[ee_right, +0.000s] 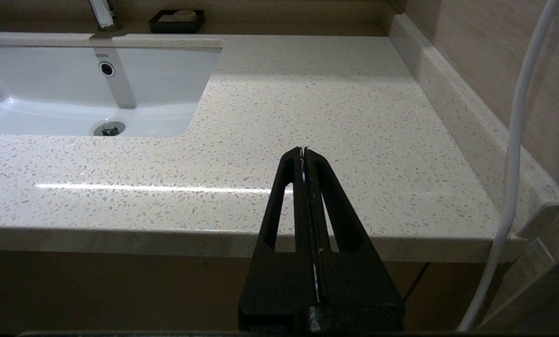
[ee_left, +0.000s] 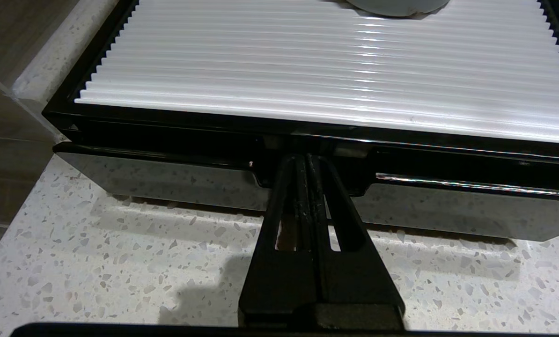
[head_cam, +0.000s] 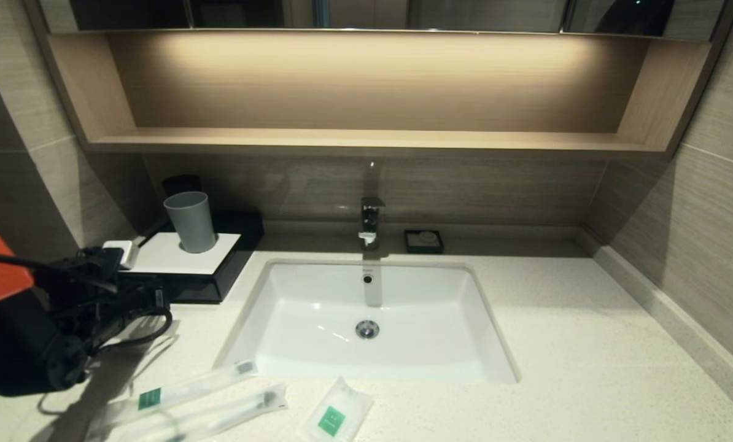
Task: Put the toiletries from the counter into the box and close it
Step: Open the drawer
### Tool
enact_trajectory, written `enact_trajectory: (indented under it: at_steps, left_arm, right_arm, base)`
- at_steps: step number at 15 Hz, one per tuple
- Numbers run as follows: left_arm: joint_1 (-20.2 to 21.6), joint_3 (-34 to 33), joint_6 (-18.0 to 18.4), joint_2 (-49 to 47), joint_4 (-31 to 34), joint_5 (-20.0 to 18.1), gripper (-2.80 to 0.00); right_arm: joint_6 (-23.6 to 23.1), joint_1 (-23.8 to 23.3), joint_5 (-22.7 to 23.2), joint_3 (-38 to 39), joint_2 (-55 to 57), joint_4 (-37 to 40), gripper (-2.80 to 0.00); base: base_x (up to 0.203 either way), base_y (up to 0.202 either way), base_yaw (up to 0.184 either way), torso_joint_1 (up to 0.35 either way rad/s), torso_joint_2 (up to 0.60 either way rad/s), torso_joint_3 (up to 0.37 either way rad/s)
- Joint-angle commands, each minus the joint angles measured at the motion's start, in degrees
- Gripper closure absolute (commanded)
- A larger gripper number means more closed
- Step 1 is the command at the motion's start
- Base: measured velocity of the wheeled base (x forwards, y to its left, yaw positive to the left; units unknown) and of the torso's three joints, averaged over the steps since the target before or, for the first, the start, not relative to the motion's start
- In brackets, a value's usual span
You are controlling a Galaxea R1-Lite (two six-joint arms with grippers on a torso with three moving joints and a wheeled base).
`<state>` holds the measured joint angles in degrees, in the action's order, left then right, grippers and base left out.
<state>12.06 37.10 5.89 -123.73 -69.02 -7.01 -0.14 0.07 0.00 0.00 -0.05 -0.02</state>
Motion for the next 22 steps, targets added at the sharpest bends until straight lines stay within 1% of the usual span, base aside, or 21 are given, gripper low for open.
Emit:
enact_trajectory:
  at_steps: [1, 15, 18, 22]
  left_arm:
    - [0.0, 0.0, 0.1, -0.1, -0.4, 0.0, 0.00]
    - [-0.3, 1.1, 0.0, -0.9, 0.3, 0.3, 0.00]
    - [-0.3, 1.4, 0.1, -0.5, 2.2, 0.3, 0.00]
    - [-0.3, 2.7, 0.0, 0.1, 6.6, 0.4, 0.00]
  right_arm:
    - [0.0, 0.0, 0.0, 0.1, 0.0, -0.1, 0.00]
    - [0.0, 0.0, 0.0, 0.1, 0.0, 0.0, 0.00]
    - [0.0, 0.0, 0.0, 0.1, 0.0, 0.0, 0.00]
    - [0.0, 0.0, 0.0, 0.1, 0.0, -0.1, 0.00]
  base:
    - [0.000, 0.000, 0.000, 0.000, 0.00, 0.000]
    - [0.000, 0.000, 0.000, 0.000, 0.00, 0.000]
    - [0.000, 0.000, 0.000, 0.000, 0.00, 0.000]
    - [0.000, 0.000, 0.000, 0.000, 0.00, 0.000]
